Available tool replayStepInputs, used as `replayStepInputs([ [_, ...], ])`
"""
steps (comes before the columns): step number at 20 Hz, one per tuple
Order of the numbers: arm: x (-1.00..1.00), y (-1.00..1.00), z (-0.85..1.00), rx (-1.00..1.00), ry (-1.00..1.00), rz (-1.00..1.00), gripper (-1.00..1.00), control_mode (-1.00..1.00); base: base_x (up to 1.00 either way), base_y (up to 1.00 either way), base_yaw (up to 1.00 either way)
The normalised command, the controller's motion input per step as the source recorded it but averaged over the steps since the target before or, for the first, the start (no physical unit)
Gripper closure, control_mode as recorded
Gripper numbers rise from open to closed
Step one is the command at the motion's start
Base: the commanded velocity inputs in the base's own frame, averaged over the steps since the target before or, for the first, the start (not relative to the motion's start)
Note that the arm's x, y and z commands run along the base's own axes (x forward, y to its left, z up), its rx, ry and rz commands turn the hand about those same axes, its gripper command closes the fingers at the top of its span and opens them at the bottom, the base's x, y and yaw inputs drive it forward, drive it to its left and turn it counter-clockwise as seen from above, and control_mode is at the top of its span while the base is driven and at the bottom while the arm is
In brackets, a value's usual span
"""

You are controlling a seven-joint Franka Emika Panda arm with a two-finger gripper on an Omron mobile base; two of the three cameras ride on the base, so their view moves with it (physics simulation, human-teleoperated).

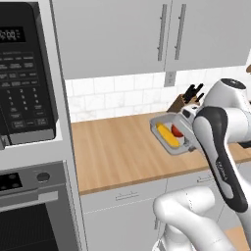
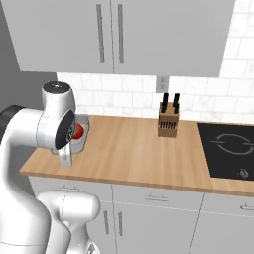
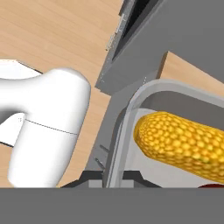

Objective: Take the meat container that has the shrimp and place it on the second highest rack of the freezer. Then take the vegetable container that has the corn and tomato and place it on the highest rack of the freezer.

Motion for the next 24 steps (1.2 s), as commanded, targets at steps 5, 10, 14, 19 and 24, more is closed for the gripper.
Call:
replayStepInputs([
  [5,0.0,0.0,0.0,0.0,0.0,0.0,1.0,-1.0,0.0,0.0,0.0],
  [10,0.0,0.0,0.0,0.0,0.0,-0.04,1.0,1.0,0.0,-0.01,0.0],
  [14,0.0,0.0,0.0,0.0,0.0,0.0,1.0,1.0,-0.51,-0.54,0.02],
  [19,0.0,0.0,0.0,0.0,0.0,0.0,1.0,1.0,-0.67,-0.75,0.36],
  [24,0.0,0.0,0.0,0.0,0.0,0.0,1.0,1.0,-0.35,-0.36,0.78],
])
